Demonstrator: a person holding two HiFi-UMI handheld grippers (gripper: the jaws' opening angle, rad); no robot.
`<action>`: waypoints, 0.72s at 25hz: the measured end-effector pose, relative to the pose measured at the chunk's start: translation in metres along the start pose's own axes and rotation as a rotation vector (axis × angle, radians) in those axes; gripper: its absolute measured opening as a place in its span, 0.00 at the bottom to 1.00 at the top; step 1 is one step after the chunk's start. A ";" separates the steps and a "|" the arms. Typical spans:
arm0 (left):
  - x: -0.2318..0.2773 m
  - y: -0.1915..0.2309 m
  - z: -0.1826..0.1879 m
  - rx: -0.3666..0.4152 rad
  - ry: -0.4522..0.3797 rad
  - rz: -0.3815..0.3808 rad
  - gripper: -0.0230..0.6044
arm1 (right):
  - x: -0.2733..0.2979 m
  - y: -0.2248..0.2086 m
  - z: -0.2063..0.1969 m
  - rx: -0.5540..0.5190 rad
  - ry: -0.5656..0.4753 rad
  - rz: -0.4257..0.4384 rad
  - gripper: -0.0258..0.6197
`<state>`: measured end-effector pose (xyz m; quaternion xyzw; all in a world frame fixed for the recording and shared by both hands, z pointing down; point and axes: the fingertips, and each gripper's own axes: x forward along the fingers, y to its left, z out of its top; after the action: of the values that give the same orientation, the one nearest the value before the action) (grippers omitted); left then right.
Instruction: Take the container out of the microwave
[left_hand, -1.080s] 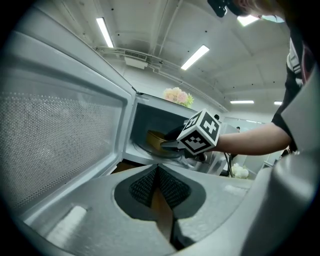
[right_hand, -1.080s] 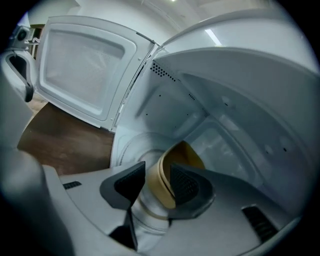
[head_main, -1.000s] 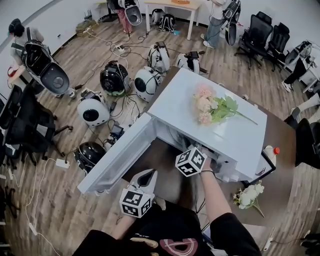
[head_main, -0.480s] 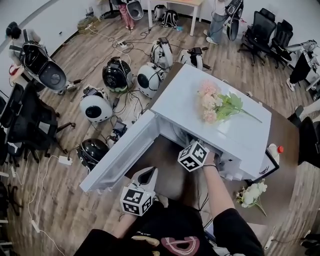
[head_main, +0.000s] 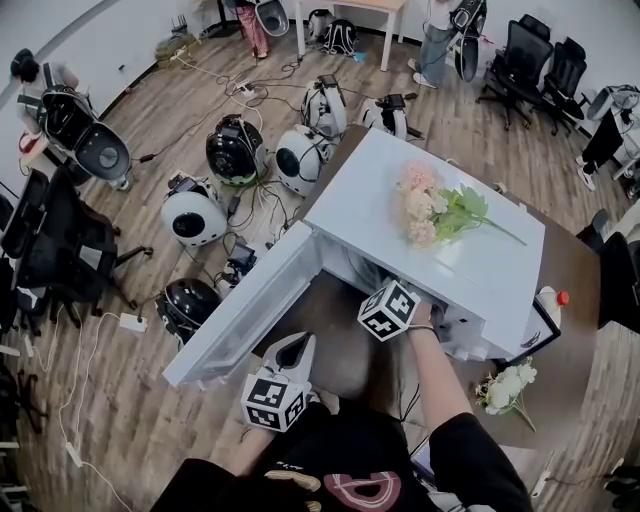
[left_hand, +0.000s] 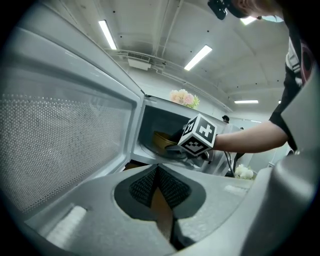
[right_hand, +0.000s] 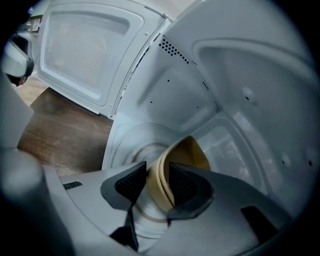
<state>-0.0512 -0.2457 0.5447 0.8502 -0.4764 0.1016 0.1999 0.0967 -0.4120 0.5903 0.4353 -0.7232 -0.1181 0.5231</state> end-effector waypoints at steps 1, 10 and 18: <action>0.000 0.001 -0.001 -0.004 0.002 0.006 0.05 | 0.000 0.000 0.000 0.002 -0.002 -0.004 0.27; 0.001 0.004 -0.004 -0.029 0.002 0.024 0.05 | 0.000 0.009 -0.002 -0.044 0.014 0.057 0.18; 0.000 0.005 -0.004 -0.039 -0.003 0.027 0.05 | -0.003 0.014 -0.002 -0.039 0.028 0.104 0.13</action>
<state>-0.0560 -0.2463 0.5493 0.8399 -0.4898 0.0937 0.2143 0.0916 -0.4015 0.5978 0.3883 -0.7349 -0.0987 0.5472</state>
